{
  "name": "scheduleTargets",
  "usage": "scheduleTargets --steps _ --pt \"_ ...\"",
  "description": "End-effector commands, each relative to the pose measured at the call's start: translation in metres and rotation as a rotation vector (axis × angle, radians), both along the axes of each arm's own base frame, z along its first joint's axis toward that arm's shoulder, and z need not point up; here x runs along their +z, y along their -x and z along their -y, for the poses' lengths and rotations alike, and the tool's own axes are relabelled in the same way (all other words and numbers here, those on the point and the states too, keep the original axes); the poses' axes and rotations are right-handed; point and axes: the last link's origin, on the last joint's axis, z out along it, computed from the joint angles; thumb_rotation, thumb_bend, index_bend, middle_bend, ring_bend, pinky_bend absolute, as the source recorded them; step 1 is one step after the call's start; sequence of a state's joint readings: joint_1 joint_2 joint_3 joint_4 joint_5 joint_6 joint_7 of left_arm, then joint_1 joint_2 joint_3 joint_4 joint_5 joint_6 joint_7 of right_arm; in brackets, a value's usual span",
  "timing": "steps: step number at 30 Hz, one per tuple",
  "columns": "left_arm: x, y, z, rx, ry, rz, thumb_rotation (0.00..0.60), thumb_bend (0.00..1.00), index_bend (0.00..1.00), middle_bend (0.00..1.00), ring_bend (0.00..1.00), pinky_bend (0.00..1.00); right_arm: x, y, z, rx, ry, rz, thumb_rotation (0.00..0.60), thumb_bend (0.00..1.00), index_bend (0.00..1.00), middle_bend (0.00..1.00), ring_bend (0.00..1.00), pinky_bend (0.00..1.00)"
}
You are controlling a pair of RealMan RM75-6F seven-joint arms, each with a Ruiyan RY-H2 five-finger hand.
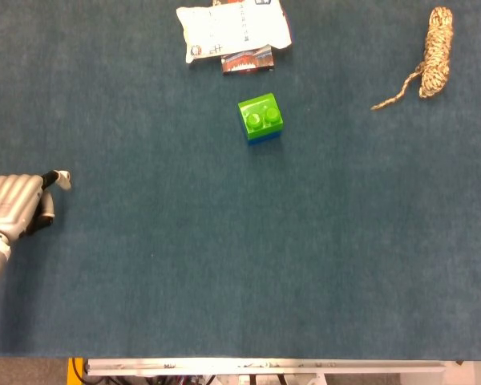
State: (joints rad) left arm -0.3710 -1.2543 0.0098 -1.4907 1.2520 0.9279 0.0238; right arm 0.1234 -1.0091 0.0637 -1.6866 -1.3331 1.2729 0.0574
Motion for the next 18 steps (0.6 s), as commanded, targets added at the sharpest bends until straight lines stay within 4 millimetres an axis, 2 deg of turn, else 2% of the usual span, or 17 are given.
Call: scheduleTargets --steps 1,18 --pt "-0.0018 0.0018 -0.0001 0.008 0.006 0.001 0.600 0.85 0.32 1.00 1.00 0.95 -0.0003 0.0001 0.0000 -0.001 -0.001 0.000 0.600 0.09 0.20 0.20 0.09 0.28" --pt "-0.0075 0.0061 -0.0055 0.013 0.020 -0.010 0.600 0.85 0.32 1.00 1.00 0.95 -0.0005 0.0009 0.0010 -0.004 -0.001 -0.001 0.600 0.09 0.20 0.20 0.09 0.28"
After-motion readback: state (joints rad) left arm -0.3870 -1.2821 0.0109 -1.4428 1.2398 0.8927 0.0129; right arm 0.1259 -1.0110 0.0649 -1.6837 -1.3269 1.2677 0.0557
